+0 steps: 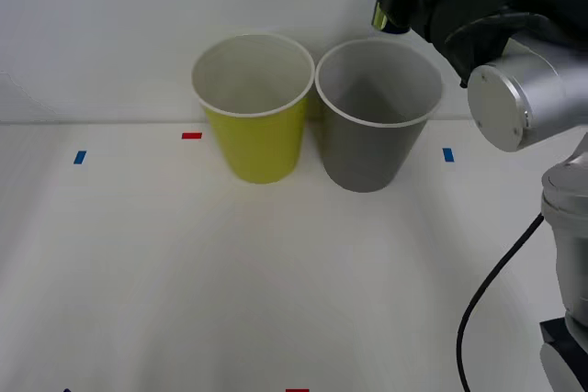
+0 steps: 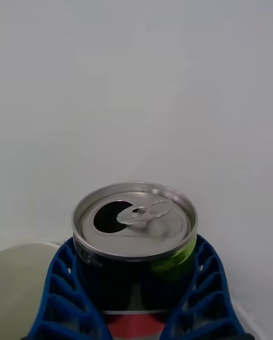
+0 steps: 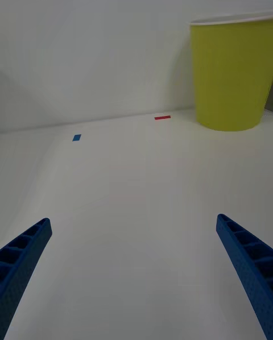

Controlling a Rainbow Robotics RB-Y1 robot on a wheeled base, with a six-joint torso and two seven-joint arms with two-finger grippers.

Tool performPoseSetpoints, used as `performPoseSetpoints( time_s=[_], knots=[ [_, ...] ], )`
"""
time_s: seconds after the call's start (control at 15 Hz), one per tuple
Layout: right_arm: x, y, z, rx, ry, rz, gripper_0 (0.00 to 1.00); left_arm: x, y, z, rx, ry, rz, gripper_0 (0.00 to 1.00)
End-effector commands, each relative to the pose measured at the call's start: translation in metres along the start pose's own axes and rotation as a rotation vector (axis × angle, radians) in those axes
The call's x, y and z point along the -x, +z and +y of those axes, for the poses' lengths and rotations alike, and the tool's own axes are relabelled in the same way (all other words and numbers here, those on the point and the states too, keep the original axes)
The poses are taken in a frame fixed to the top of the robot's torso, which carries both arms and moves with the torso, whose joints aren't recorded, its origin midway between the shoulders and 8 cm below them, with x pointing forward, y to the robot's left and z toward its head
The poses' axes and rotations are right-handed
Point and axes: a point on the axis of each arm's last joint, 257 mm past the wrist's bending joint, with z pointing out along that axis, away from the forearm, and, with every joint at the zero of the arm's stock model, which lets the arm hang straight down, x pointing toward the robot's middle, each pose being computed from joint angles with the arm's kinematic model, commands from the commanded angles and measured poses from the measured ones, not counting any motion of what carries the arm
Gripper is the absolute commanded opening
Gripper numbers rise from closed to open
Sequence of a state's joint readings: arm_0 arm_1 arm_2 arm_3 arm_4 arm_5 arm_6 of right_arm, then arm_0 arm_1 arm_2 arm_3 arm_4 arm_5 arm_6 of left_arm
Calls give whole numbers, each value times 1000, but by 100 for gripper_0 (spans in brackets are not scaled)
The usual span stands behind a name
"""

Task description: Put cans in the gray bin and PET bottles in the light green bin.

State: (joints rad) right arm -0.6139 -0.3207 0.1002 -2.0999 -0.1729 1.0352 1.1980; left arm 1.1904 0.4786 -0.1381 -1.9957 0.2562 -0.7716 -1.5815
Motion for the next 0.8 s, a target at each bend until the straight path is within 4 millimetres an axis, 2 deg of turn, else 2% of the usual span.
performPoseSetpoints(
  time_s=[0.07, 0.2, 0.4, 0.47, 0.6, 0.67, 0.73, 0.8],
  knots=[
    [-7, 15, -9, -6, -2, -13, 0, 0, 0, 0, 0, 0, 0, 100],
    [-10, 23, -13, -4, -2, -26, 0, 0, 0, 0, 0, 0, 0, 100],
    [-11, 24, -17, -10, -16, -27, 0, 0, 0, 0, 0, 0, 0, 100],
    [-11, 24, -18, -11, -18, -28, 9, 0, 0, 0, 0, 0, 0, 100],
    [-10, 24, -19, -10, -19, -29, 62, 0, 0, 0, 0, 0, 0, 100],
    [-11, 24, -19, -11, -22, -28, 95, 0, 0, 0, 0, 0, 0, 100],
    [-11, 24, -19, -11, -24, -28, 100, 0, 0, 0, 0, 0, 0, 100],
    [-10, 24, -18, -8, -23, -30, 100, 0, 0, 0, 0, 0, 0, 100]
  ],
)
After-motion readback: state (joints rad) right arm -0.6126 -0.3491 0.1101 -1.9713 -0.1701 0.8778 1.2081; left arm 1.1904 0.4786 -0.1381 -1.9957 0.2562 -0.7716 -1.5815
